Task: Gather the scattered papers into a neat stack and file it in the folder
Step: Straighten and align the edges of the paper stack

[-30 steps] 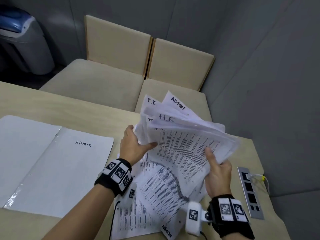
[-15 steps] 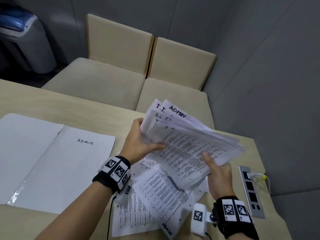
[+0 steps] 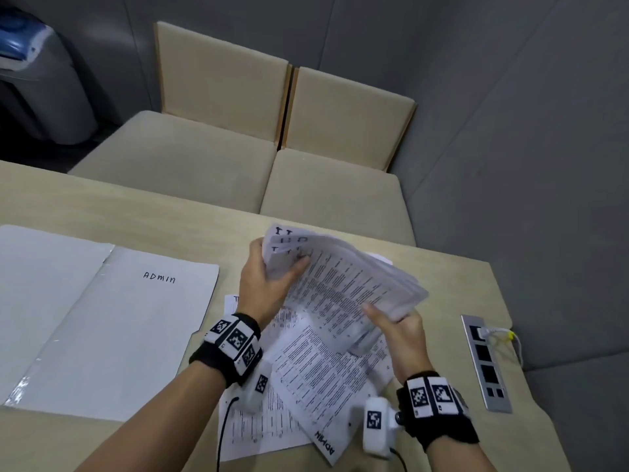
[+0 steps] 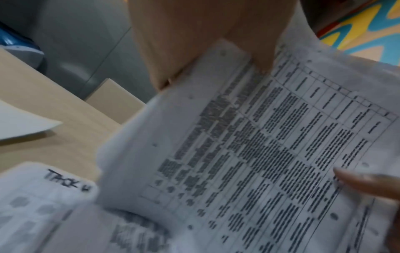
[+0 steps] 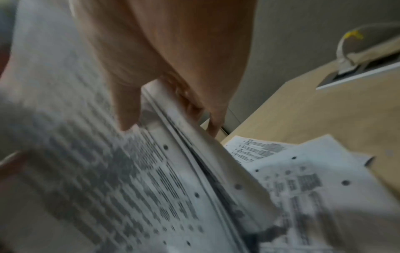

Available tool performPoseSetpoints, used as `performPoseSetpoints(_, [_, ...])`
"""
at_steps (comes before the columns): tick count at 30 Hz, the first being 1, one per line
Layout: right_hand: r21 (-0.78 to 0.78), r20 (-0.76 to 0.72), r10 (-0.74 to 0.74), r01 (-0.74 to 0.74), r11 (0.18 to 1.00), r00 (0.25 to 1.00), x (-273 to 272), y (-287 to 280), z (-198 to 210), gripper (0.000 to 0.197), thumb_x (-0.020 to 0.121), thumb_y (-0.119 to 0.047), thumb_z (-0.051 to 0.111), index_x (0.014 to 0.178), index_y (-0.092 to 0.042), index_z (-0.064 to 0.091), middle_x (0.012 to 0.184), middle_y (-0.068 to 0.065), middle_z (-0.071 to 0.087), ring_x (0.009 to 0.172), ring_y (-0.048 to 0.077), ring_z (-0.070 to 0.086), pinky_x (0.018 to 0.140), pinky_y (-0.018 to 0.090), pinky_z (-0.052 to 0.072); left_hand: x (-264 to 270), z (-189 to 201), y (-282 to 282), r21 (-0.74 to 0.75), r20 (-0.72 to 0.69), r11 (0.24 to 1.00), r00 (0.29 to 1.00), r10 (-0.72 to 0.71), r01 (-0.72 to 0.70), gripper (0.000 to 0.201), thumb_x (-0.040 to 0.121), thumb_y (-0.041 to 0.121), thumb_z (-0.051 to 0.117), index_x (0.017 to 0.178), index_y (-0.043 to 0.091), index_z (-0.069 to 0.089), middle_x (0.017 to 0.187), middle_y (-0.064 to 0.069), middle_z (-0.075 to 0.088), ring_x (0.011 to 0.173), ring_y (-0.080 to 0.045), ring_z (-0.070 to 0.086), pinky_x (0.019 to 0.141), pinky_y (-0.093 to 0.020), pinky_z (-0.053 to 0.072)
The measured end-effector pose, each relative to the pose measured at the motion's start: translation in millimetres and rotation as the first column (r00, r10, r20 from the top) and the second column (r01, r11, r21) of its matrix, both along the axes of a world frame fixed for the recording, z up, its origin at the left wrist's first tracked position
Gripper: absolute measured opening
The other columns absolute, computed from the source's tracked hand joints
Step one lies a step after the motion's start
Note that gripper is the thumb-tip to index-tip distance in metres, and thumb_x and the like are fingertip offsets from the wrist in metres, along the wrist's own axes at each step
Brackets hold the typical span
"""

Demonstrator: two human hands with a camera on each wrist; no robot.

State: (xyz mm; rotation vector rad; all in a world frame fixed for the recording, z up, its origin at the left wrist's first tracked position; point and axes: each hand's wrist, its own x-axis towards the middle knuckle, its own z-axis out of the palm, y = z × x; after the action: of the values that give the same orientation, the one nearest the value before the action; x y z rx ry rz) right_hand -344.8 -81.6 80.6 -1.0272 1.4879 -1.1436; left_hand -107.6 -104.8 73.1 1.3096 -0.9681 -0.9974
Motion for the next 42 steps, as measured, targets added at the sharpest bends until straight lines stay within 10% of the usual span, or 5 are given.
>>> performPoseSetpoints(20, [-0.121, -0.066, -0.164, 0.156, 0.98, 0.984, -3, -5, 19, 0.015, 0.089, -0.011, 0.073, 0.103, -0.016, 0.074, 0.094, -0.007, 0.077, 0.083, 0.001, 0.076, 0.068, 0.016, 0.06, -9, -23, 3, 0.178, 0.289, 0.971, 0.934, -0.209, 0.162, 0.069, 0.082, 0.052, 0.069, 0.127, 0.011, 0.036, 0.121, 0.001, 0.053, 0.107, -0.016, 0.06, 0.083, -0.025, 0.053])
performPoseSetpoints(29, [-0.197, -0.117, -0.368, 0.341, 0.919, 0.923, -74, 12, 59, 0.034, 0.089, -0.009, 0.073, 0.123, -0.008, 0.067, 0.108, -0.007, 0.071, 0.096, 0.012, 0.07, 0.082, 0.019, 0.051, -28, -91, 49, 0.74, 0.633, 0.67, 0.277, -0.723, 0.057, 0.071, 0.072, 0.06, 0.072, 0.121, 0.013, 0.051, 0.121, -0.005, 0.053, 0.113, -0.025, 0.054, 0.099, -0.041, 0.047])
performPoseSetpoints(33, [-0.002, -0.289, 0.039, -0.041, 0.999, 0.957, -101, 22, 76, 0.011, 0.085, -0.013, 0.077, 0.094, -0.02, 0.076, 0.096, 0.0, 0.082, 0.088, 0.012, 0.078, 0.082, 0.036, 0.06, -29, -83, 46, 0.658, 0.646, 0.728, 0.354, -0.676, 0.19, 0.012, 0.091, 0.029, 0.06, 0.093, 0.018, 0.057, 0.098, -0.001, 0.06, 0.09, -0.019, 0.061, 0.082, -0.03, 0.053])
performPoseSetpoints(39, [0.449, -0.618, 0.687, -0.545, 0.708, 0.383, -76, 17, 86, 0.044, 0.086, -0.021, 0.077, 0.127, -0.028, 0.063, 0.115, -0.021, 0.073, 0.112, 0.005, 0.066, 0.092, 0.014, 0.048, 0, -32, 17, 0.337, 0.647, 0.84, 0.544, -0.534, 0.425, 0.016, 0.092, 0.014, 0.064, 0.103, 0.012, 0.075, 0.104, -0.005, 0.075, 0.093, -0.02, 0.067, 0.087, -0.031, 0.053])
performPoseSetpoints(42, [0.522, -0.748, 0.664, -0.616, 0.589, 0.001, -42, 6, 63, 0.064, 0.086, -0.002, 0.061, 0.143, -0.028, 0.052, 0.158, -0.024, 0.026, 0.151, 0.011, 0.026, 0.124, 0.043, 0.023, 2, -12, 4, 0.309, 0.517, 0.757, 0.567, -0.641, 0.575, 0.017, 0.088, 0.02, 0.072, 0.102, 0.015, 0.078, 0.099, 0.002, 0.075, 0.092, -0.012, 0.067, 0.08, -0.021, 0.048])
